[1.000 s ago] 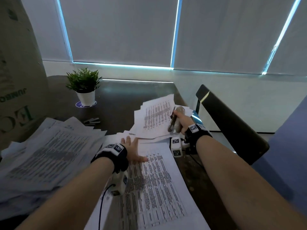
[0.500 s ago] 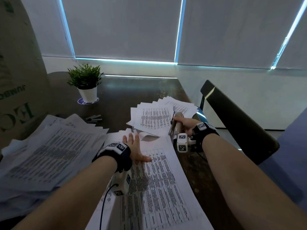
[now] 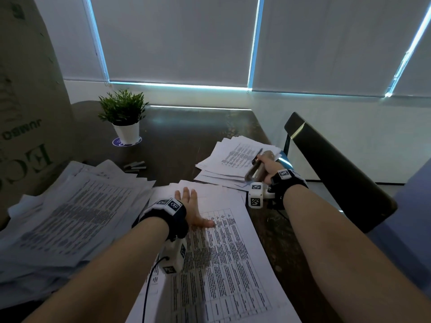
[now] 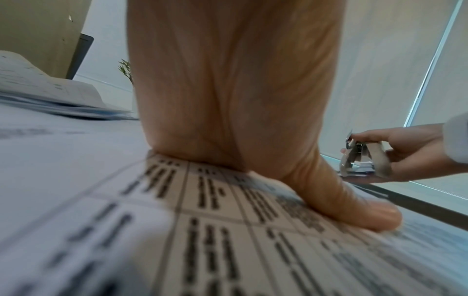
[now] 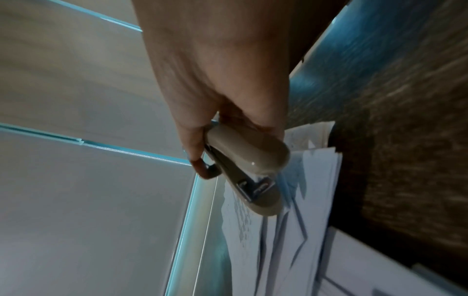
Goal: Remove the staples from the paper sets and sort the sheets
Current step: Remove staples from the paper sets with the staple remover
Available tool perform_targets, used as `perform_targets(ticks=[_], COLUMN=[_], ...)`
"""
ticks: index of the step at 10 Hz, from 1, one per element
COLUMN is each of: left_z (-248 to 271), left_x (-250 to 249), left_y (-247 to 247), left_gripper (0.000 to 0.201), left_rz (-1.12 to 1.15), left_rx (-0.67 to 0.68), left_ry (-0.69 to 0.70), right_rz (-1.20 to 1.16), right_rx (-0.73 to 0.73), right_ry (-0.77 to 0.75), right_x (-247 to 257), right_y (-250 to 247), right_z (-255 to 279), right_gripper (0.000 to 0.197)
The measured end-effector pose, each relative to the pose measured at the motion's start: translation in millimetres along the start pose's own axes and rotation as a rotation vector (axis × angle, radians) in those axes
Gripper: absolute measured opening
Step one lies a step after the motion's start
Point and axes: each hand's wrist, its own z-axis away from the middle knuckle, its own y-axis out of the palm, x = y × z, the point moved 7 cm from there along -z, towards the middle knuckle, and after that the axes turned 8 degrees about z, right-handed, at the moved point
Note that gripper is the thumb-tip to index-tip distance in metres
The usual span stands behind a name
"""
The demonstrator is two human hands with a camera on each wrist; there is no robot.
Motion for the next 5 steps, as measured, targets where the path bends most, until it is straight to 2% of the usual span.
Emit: perform_targets(ticks=[1,2,3,4,5], left_z=[1,4,8,19,32], left_x=[-1,-10,-15,-10,9], left_y=[-3,-18,-25,-31,-35], left_gripper=[0.132,0.114,0.101,0.089,0.077], left_rz=[0.023,-0.104,-0.205,-0.216,0.022], left_rx=[-0.047,-0.181,-0.215,-0.215,-0.186], left_ry=[0.009,0.07,0.088,0.052,-0.04], right_rz=[0.068,0.193,0.217,0.26,0.348], right_rx=[0.019,0.08,0.147,0.167,0.148], right_ry=[-0.079,-0.112,-0.095,-0.08,-0.102], right_x=[8,-11,-14,-6,6], right_y=[-6,-9,-2,-4,-9], right_z=[11,6,9,61,110], right_gripper=[0.102,0.089,0.09,0.077,0.045])
